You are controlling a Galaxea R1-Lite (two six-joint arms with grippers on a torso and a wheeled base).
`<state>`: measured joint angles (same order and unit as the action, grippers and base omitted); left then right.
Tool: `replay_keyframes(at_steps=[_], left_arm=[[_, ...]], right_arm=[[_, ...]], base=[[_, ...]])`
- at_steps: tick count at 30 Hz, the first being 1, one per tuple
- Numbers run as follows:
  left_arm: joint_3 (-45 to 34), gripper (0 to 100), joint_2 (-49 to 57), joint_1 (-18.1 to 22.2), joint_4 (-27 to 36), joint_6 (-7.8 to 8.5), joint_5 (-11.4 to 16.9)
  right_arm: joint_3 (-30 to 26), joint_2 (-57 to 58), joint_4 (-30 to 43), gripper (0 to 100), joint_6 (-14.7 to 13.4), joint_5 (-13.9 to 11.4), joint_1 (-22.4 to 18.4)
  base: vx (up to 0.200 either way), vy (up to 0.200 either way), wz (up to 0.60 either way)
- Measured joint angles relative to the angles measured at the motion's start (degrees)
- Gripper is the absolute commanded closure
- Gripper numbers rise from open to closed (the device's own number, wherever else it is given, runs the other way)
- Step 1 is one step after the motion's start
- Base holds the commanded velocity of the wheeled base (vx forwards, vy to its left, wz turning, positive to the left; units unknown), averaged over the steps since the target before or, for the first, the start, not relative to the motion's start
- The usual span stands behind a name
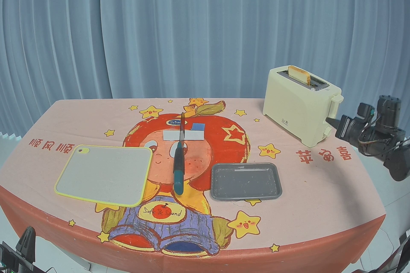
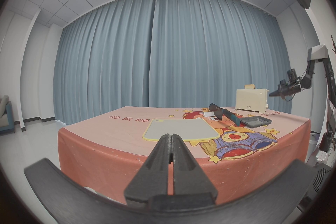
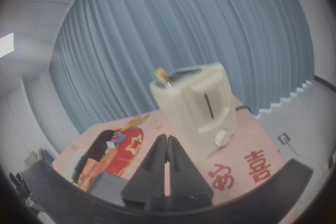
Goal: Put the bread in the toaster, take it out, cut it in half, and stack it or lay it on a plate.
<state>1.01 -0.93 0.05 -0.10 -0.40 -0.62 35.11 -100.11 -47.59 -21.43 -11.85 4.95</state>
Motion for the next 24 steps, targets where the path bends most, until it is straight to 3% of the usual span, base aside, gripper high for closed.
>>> replay_keyframes(at_steps=[4,10,20,24], left_arm=[[0.0,100,0.0,0.0,0.0,0.00,0.0],[0.0,100,0.0,0.0,0.0,0.00,0.0],[0.0,100,0.0,0.0,0.0,0.02,0.0],[0.0,100,0.0,0.0,0.0,0.02,0.0]], right_arm=[[0.4,5.5,-0.9,100,1.3,-0.3,0.1],[2.1,8.9,-9.8,100,5.1,-0.5,-4.4],[3.2,-1.6,-26.7,100,6.4,-0.5,-6.7],[3.3,-6.1,-29.5,100,7.2,-0.5,-6.9]], base=[[0.000,0.000,0.00],[0.000,0.000,0.00],[0.000,0.000,0.00],[0.000,0.000,0.00]])
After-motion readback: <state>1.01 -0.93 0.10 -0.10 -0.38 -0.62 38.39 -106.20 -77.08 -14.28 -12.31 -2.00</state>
